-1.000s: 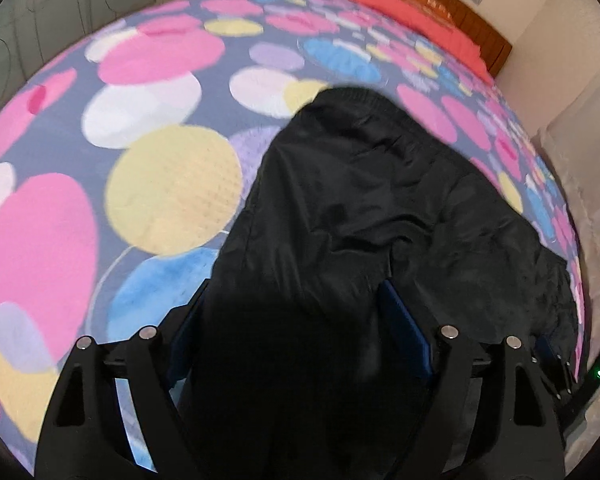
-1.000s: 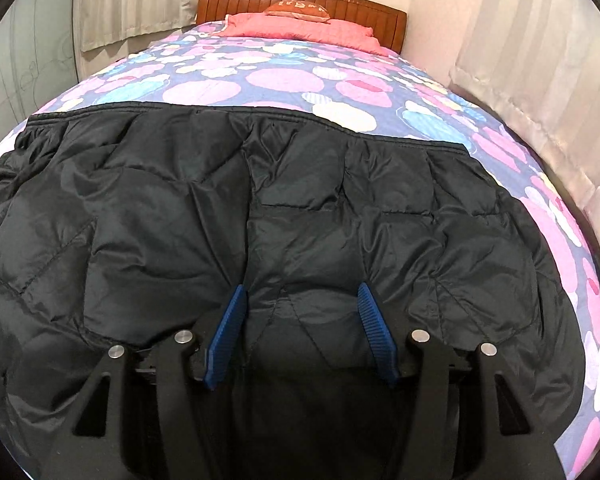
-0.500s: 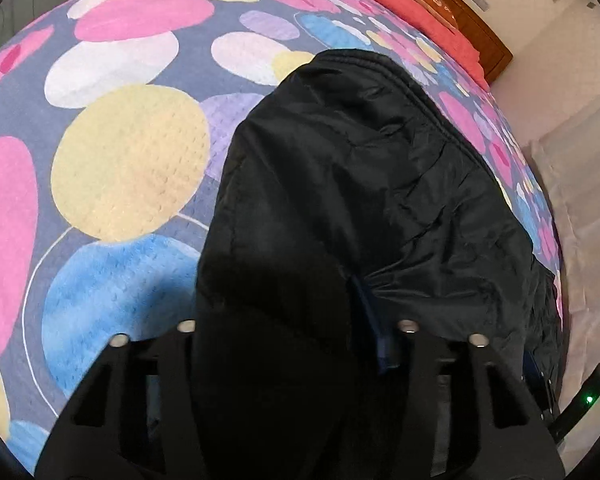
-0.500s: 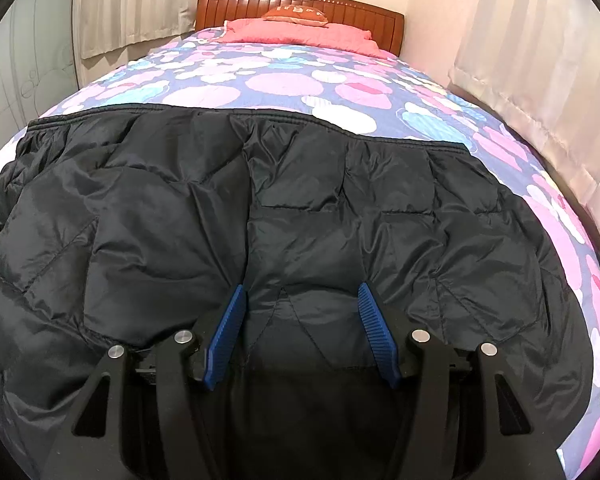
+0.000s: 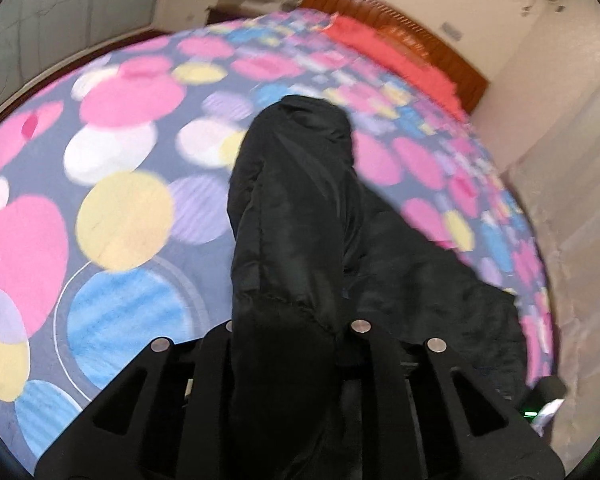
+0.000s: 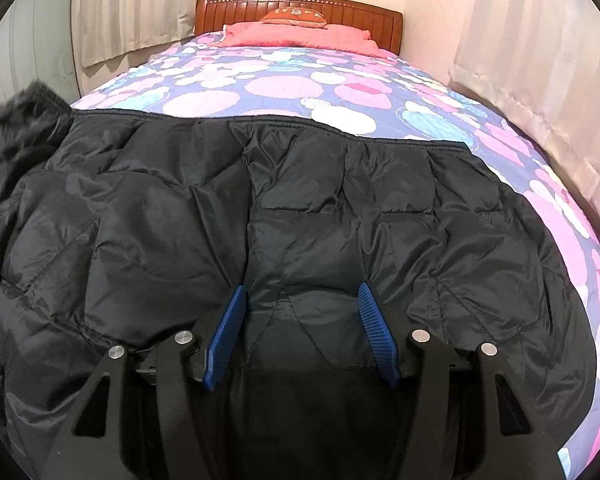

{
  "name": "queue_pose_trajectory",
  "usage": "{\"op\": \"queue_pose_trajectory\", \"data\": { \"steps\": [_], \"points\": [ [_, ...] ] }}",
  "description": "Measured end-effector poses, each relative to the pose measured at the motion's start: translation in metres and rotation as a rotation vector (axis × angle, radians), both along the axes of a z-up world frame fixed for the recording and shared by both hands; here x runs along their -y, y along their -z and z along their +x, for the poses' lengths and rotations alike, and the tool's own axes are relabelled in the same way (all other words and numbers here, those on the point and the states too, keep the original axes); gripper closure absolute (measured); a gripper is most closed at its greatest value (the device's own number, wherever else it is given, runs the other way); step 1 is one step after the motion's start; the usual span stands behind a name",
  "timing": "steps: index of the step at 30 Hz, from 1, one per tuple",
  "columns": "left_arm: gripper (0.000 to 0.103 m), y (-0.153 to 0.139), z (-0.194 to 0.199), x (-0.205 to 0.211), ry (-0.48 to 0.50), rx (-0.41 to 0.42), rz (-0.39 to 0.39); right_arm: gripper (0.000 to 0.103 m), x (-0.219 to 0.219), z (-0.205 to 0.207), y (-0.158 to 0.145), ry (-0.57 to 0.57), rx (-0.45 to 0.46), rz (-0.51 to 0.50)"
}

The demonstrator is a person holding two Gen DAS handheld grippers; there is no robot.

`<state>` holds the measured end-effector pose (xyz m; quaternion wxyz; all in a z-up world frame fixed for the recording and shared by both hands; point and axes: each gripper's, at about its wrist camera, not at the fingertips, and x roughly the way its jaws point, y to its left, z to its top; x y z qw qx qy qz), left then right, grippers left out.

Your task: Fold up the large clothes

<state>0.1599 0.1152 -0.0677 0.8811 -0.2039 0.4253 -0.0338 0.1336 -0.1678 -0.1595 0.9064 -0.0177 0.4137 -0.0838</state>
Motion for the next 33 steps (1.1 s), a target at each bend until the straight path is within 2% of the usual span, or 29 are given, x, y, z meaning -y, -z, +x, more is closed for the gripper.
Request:
{"op": "queue_pose_trajectory", "data": {
  "steps": [6,13,18,21,25,27,30,33],
  "points": [
    [0.086,-0.049,-0.012,0.07,0.115,0.098,0.03,0.045,0.035,-0.012,-0.021,0.035,0.027,0.072],
    [0.087,-0.056,-0.008,0.175,0.237,0.132,0.123,0.044,0.096,-0.039,-0.044,0.138,0.086,0.072],
    [0.087,-0.037,-0.01,0.249,0.317,0.128,0.19,0.044,0.142,-0.056,-0.046,0.241,0.096,0.043],
    [0.087,-0.019,-0.011,0.285,0.361,0.104,0.217,0.044,0.167,-0.065,-0.044,0.298,0.09,0.062],
    [0.087,0.025,-0.014,0.333,0.425,0.044,0.261,0.044,0.196,-0.078,-0.039,0.356,0.084,0.072],
    [0.087,0.047,-0.018,0.352,0.44,0.045,0.304,0.044,0.207,-0.083,-0.035,0.377,0.075,0.082],
    [0.087,0.06,-0.026,0.363,0.439,0.088,0.383,0.044,0.216,-0.092,-0.031,0.394,0.062,0.088],
    [0.087,0.058,-0.028,0.363,0.434,0.086,0.382,0.044,0.219,-0.096,-0.029,0.399,0.06,0.091]
  ]
}}
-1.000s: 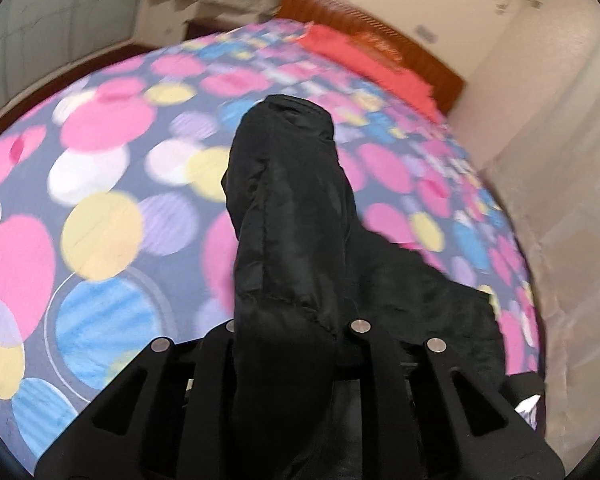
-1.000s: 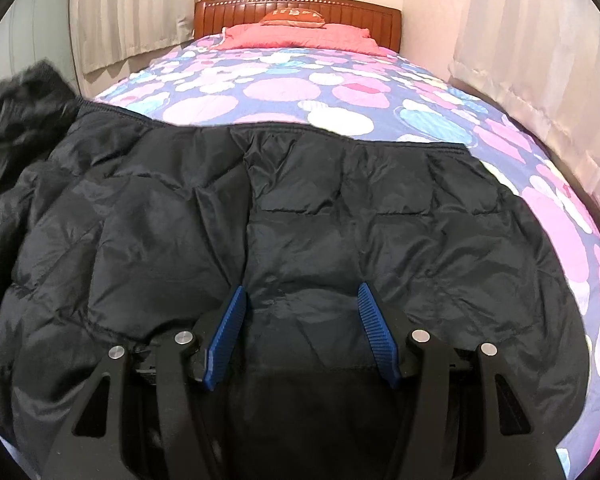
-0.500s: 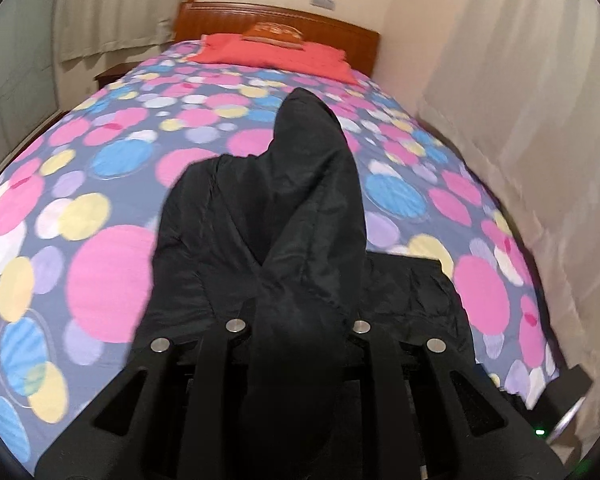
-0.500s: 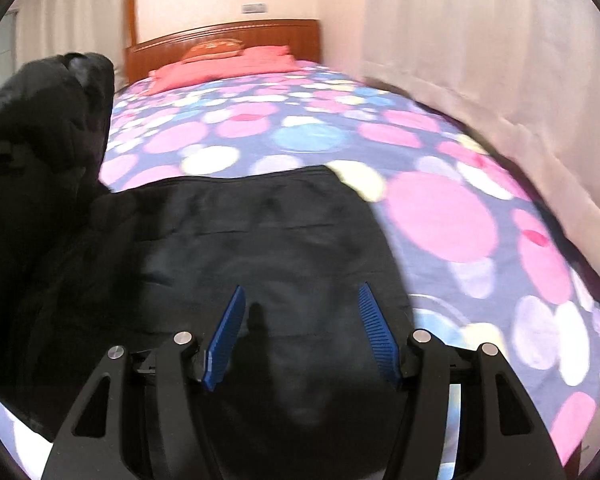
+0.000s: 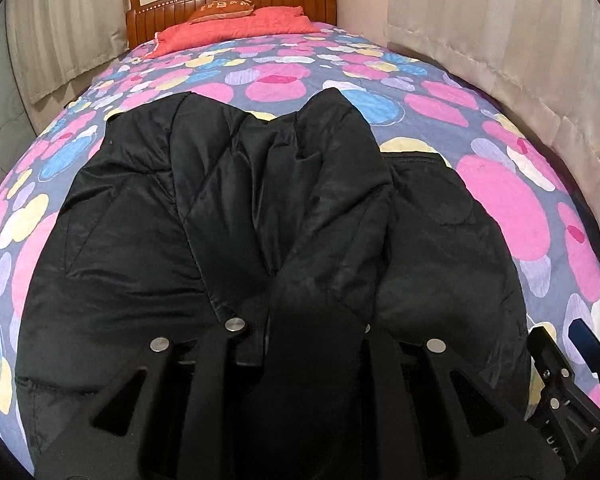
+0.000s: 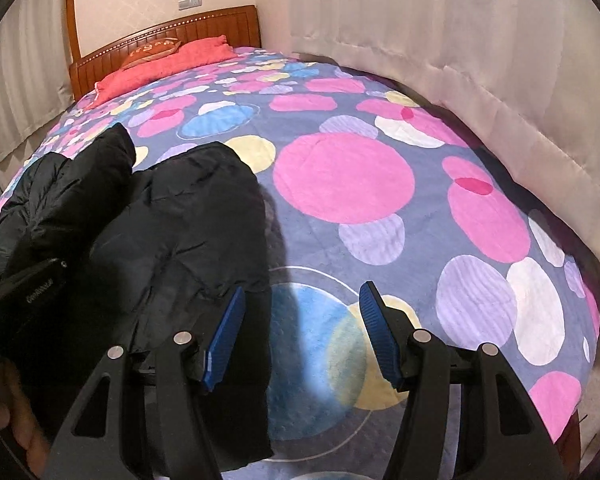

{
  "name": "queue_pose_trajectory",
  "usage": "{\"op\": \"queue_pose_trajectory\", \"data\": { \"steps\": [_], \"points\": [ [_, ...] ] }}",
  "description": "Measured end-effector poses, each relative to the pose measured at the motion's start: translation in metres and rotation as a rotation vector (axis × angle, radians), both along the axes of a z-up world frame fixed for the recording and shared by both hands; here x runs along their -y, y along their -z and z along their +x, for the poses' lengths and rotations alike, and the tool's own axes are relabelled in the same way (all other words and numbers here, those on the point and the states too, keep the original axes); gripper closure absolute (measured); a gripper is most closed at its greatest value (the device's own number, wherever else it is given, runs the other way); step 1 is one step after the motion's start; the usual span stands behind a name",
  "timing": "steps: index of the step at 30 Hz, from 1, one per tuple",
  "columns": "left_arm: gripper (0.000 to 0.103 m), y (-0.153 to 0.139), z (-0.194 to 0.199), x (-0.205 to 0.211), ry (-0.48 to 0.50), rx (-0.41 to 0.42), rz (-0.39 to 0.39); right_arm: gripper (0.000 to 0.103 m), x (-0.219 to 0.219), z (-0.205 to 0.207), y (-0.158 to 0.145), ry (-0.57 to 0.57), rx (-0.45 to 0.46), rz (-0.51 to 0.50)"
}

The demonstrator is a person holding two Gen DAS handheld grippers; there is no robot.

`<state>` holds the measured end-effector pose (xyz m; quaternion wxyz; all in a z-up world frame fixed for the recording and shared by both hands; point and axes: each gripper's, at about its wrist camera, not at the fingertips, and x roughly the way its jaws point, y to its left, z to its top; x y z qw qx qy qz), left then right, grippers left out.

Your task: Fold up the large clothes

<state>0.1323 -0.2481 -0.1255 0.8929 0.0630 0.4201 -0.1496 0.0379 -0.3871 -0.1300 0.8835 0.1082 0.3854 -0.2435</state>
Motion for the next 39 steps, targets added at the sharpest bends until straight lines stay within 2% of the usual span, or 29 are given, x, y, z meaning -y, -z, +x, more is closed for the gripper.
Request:
{"op": "queue_pose_trajectory", "data": {
  "steps": [6,12,13,14,16,18,21,22,24,26,30,32,34,39],
  "points": [
    [0.085,-0.007,-0.002,-0.001,0.01,0.005,0.016,0.044,-0.001,-0.004,-0.004,-0.005,0.006,-0.005],
    [0.075,-0.017,-0.009,0.006,0.016,0.013,0.043,0.044,-0.006,-0.013,-0.016,0.001,0.017,-0.036],
    [0.07,-0.02,-0.011,0.004,0.016,0.011,0.039,0.044,-0.005,-0.014,-0.018,0.003,0.018,-0.04],
    [0.06,-0.024,-0.014,0.003,0.022,0.009,0.024,0.044,-0.005,-0.015,-0.021,0.006,0.02,-0.045],
    [0.045,-0.039,-0.022,-0.003,0.053,0.01,-0.048,0.044,-0.006,-0.017,-0.026,0.008,0.025,-0.052],
    [0.044,-0.058,-0.035,-0.013,0.069,0.041,-0.092,0.044,-0.008,-0.018,-0.031,0.007,0.031,-0.058],
    [0.036,-0.08,-0.047,-0.032,0.082,0.086,-0.132,0.043,-0.015,-0.019,-0.04,-0.006,0.047,-0.065],
    [0.035,-0.088,-0.049,-0.045,0.069,0.111,-0.143,0.043,-0.019,-0.017,-0.043,-0.016,0.052,-0.068],
    [0.032,-0.097,-0.047,-0.074,0.023,0.146,-0.147,0.035,-0.027,-0.014,-0.047,-0.035,0.064,-0.069],
    [0.025,-0.101,-0.038,-0.101,-0.03,0.163,-0.136,0.034,-0.037,-0.008,-0.052,-0.064,0.079,-0.065],
    [0.021,-0.09,-0.02,-0.157,-0.145,0.18,-0.095,0.034,-0.056,0.009,-0.058,-0.121,0.096,-0.034],
    [0.021,-0.077,-0.006,-0.184,-0.19,0.137,-0.095,0.034,-0.067,0.024,-0.062,-0.161,0.104,-0.003],
    [0.021,-0.065,0.006,-0.203,-0.221,0.09,-0.128,0.034,-0.076,0.037,-0.063,-0.194,0.107,0.029],
    [0.021,-0.036,0.018,-0.218,-0.237,0.002,-0.171,0.034,-0.098,0.067,-0.055,-0.253,0.074,0.082]
  ]
}}
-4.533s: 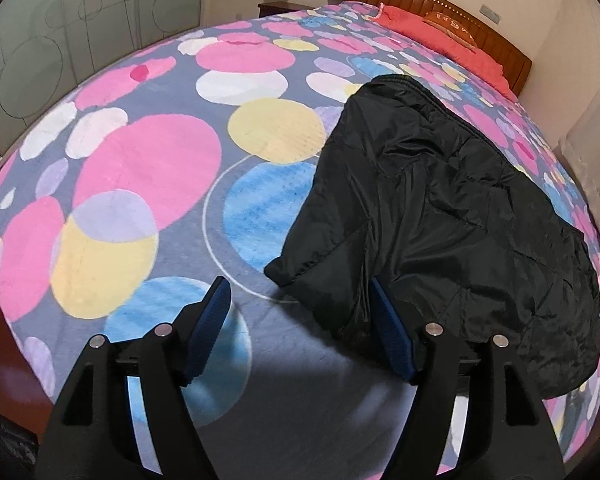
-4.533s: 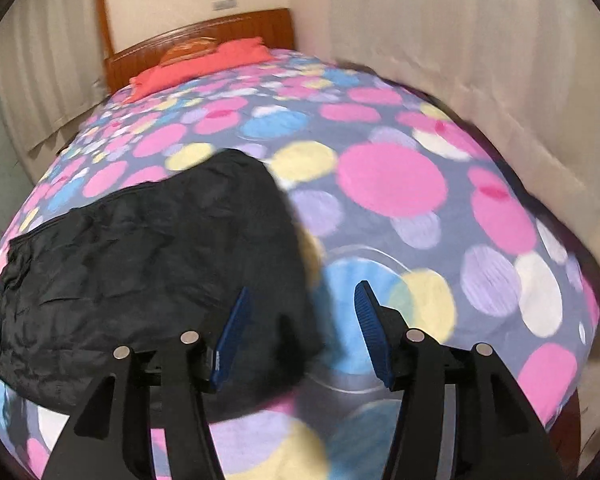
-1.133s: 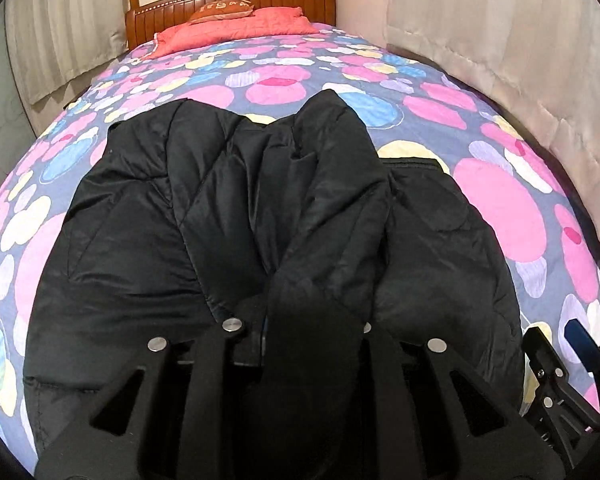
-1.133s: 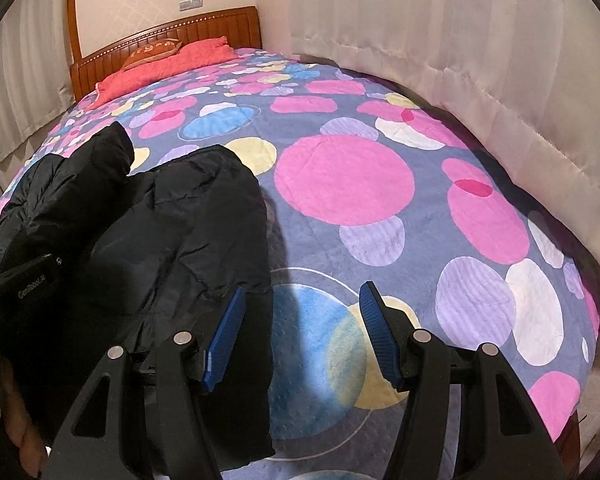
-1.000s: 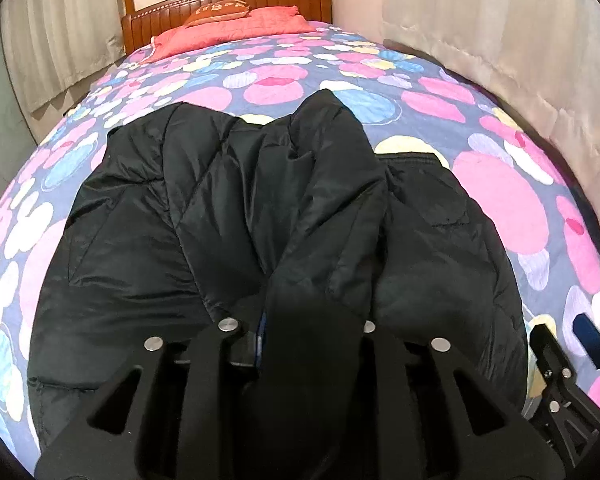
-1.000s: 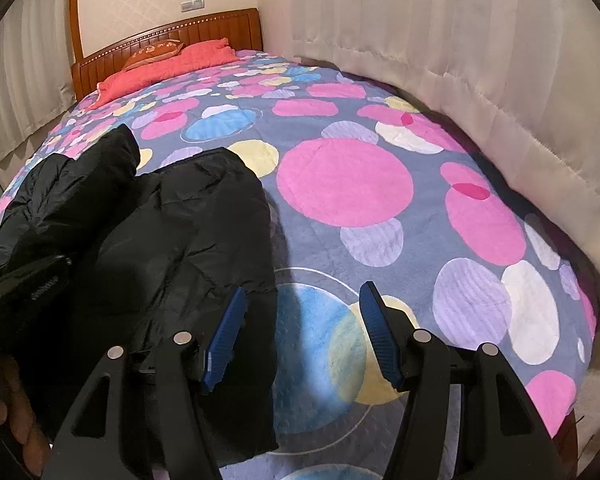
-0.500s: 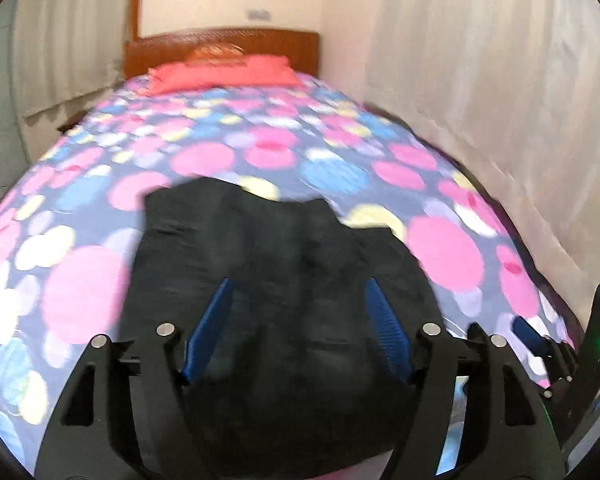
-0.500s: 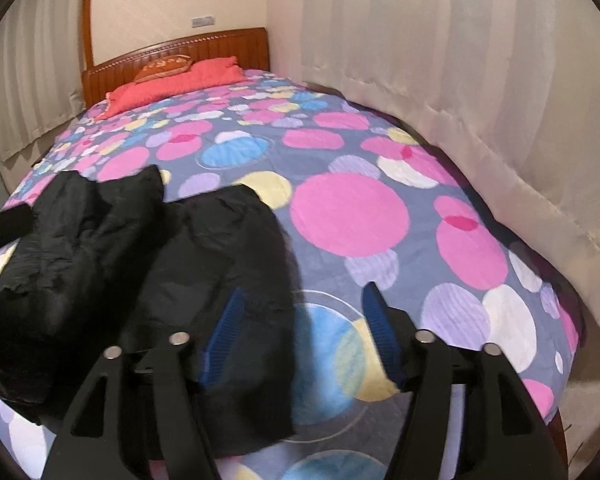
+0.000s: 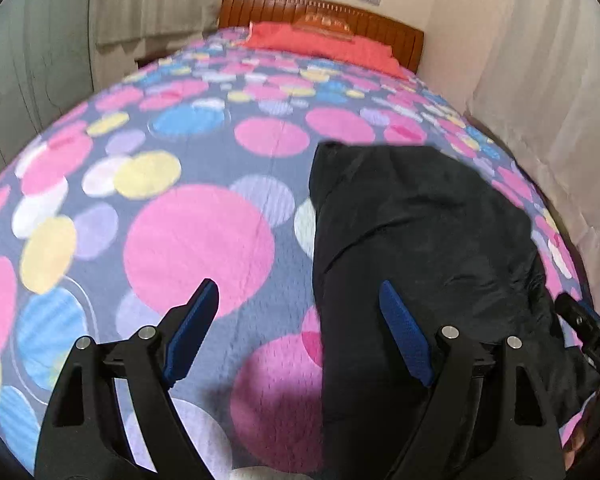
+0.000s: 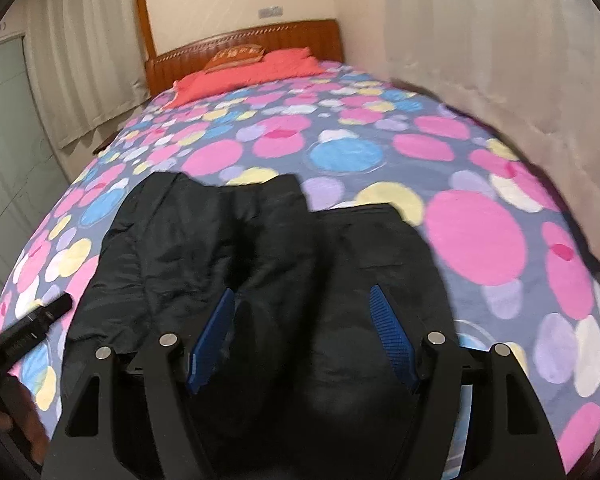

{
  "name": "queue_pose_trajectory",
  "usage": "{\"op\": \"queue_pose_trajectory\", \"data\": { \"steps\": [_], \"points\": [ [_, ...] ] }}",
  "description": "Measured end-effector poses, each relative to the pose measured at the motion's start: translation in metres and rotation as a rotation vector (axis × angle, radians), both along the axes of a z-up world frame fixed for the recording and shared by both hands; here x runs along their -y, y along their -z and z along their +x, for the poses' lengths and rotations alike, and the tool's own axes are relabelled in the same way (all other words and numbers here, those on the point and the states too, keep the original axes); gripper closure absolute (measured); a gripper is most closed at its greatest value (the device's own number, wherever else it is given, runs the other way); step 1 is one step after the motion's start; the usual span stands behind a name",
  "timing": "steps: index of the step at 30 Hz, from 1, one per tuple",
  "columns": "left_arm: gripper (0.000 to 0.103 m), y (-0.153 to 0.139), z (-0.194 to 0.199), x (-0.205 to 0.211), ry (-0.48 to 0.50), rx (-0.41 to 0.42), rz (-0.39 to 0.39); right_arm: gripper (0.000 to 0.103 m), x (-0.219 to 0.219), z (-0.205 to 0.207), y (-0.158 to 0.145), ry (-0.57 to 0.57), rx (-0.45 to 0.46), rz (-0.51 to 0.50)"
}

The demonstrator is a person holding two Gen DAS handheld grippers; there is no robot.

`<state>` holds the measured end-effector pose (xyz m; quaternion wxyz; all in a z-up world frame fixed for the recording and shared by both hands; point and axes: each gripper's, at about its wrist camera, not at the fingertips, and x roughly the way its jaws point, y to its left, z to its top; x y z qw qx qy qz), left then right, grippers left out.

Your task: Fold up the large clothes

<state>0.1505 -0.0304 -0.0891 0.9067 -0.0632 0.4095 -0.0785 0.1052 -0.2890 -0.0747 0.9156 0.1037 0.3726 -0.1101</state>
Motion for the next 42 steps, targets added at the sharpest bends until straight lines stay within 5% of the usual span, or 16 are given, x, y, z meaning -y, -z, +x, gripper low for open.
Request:
{"op": "queue_pose_trajectory", "data": {
  "steps": [13,17,25,28,30,33,42],
  "points": [
    [0.018,0.027,0.006,0.001,0.02,-0.003,-0.074,0.033,-0.022,0.026,0.026,-0.027,-0.081,0.034],
    [0.017,0.03,0.01,0.002,0.017,-0.005,-0.07,0.025,-0.018,0.028,0.031,0.001,-0.084,0.023],
    [0.016,0.036,0.018,0.005,-0.005,-0.035,-0.086,0.025,-0.009,0.039,0.048,-0.016,-0.094,0.149],
    [0.016,0.037,0.018,0.007,-0.003,-0.036,-0.088,0.043,-0.01,0.041,0.053,-0.042,-0.09,0.188],
    [0.016,0.038,0.018,0.009,0.001,-0.037,-0.086,0.074,-0.014,0.042,0.053,-0.08,-0.086,0.192],
    [0.018,0.034,0.019,0.013,0.0,-0.035,-0.064,0.09,-0.016,0.042,0.049,-0.109,-0.075,0.217],
    [0.019,-0.006,0.01,0.029,0.103,0.006,-0.134,0.096,0.035,-0.004,-0.006,-0.048,0.106,0.159]
  ]
}}
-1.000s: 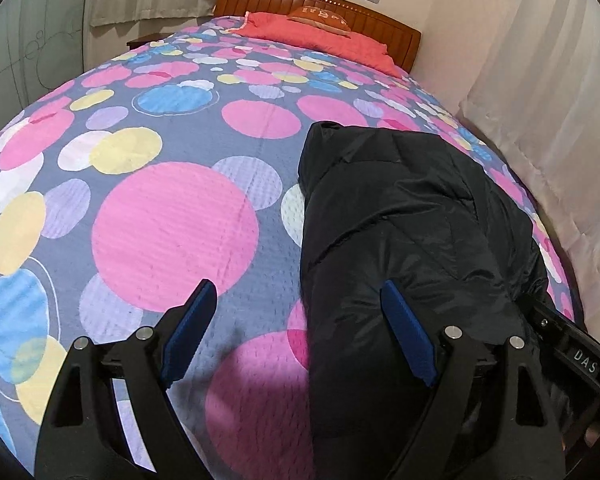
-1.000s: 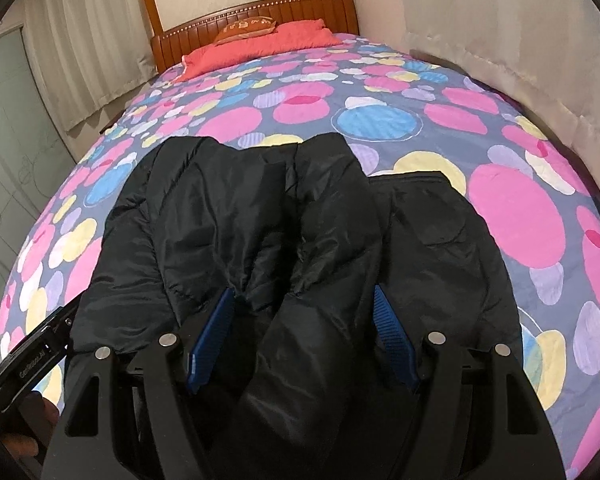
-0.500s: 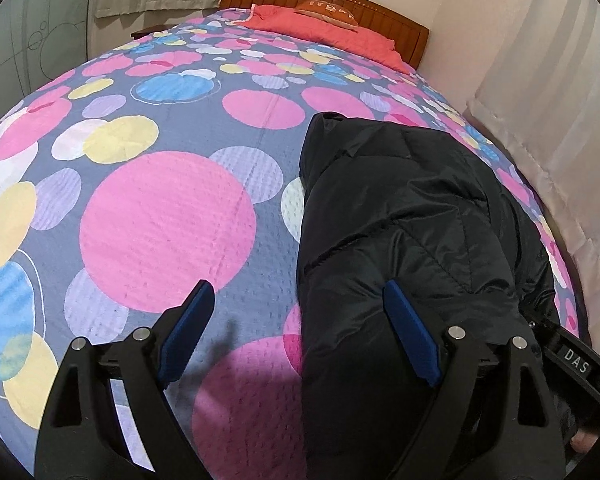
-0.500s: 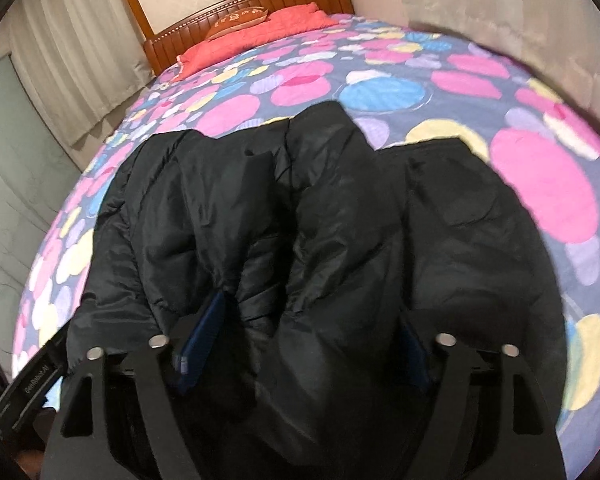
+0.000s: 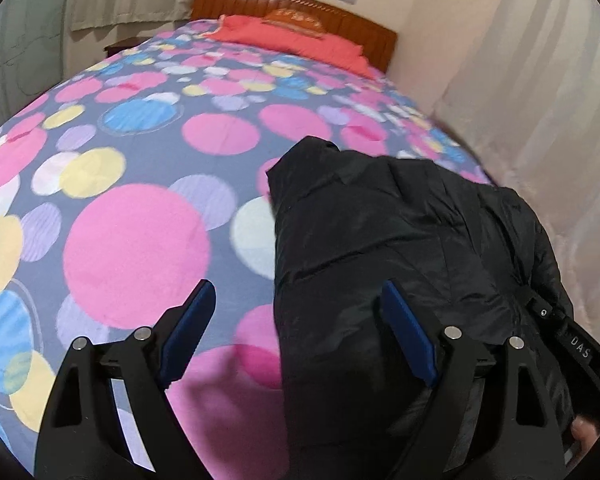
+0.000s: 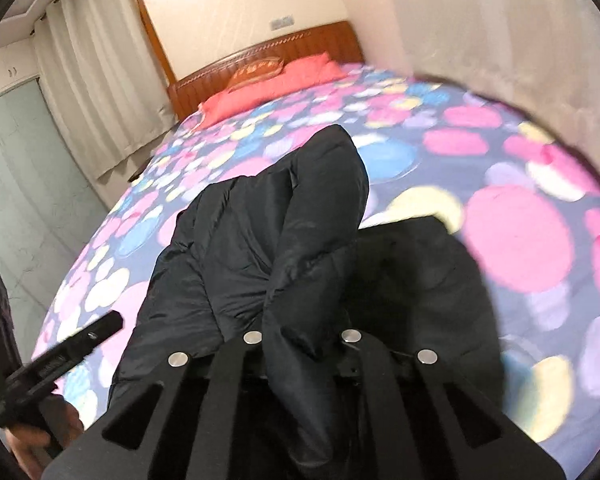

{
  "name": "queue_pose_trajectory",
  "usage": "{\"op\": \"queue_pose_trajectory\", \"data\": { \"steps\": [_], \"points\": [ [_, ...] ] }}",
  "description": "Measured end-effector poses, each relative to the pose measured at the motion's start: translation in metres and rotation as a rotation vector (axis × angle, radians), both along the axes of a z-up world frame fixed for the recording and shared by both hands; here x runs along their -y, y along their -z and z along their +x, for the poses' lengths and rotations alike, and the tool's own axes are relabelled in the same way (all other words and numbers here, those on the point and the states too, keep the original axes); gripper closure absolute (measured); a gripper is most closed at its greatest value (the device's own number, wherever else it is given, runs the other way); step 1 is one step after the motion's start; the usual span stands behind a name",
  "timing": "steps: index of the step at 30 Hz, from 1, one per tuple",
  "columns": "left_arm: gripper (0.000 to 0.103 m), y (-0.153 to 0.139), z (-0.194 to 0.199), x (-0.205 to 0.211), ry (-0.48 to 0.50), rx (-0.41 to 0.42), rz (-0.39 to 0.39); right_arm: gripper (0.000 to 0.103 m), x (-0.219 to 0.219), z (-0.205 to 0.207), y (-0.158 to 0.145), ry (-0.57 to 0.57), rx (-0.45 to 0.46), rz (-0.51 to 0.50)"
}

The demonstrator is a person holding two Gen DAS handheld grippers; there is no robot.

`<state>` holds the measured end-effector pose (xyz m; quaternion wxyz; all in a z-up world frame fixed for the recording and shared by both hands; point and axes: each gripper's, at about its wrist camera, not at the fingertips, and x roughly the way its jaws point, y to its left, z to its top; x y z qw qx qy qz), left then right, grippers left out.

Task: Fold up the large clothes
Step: 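Lift the held edge and fold it over the jacket body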

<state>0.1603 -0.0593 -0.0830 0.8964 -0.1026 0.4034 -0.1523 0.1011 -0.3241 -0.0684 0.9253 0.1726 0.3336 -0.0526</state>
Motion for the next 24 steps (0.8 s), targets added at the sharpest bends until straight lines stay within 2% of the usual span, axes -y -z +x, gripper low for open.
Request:
{"op": "queue_pose_trajectory", "data": {
  "steps": [2,4,7,11,15,18,21,22,24],
  "points": [
    [0.019,0.002,0.001,0.018,0.052,-0.012,-0.006,0.096,0.016,-0.006,0.004,0.026,-0.016,0.001],
    [0.019,0.009,0.003,0.037,0.09,-0.027,0.026,0.096,0.032,-0.007,0.017,0.059,-0.051,0.001],
    [0.016,0.021,0.004,0.063,0.132,-0.032,0.063,0.095,0.052,-0.009,0.047,0.084,-0.113,0.025],
    [0.015,0.038,0.007,0.091,0.138,-0.043,0.17,0.093,0.063,-0.007,0.074,0.079,-0.143,0.047],
    [0.014,0.057,0.012,0.101,0.122,-0.053,0.214,0.093,0.061,-0.003,0.092,0.083,-0.127,0.029],
    [0.014,0.069,0.013,0.101,0.108,-0.049,0.214,0.093,0.061,-0.006,0.098,0.097,-0.117,0.04],
    [0.014,0.068,0.011,0.099,0.108,-0.037,0.207,0.093,0.059,-0.007,0.095,0.101,-0.116,0.034],
    [0.015,0.064,0.01,0.096,0.112,-0.034,0.2,0.091,0.061,-0.007,0.093,0.097,-0.117,0.034],
    [0.015,0.056,0.008,0.09,0.119,-0.035,0.191,0.082,0.061,-0.01,0.083,0.096,-0.133,0.03]
  ]
}}
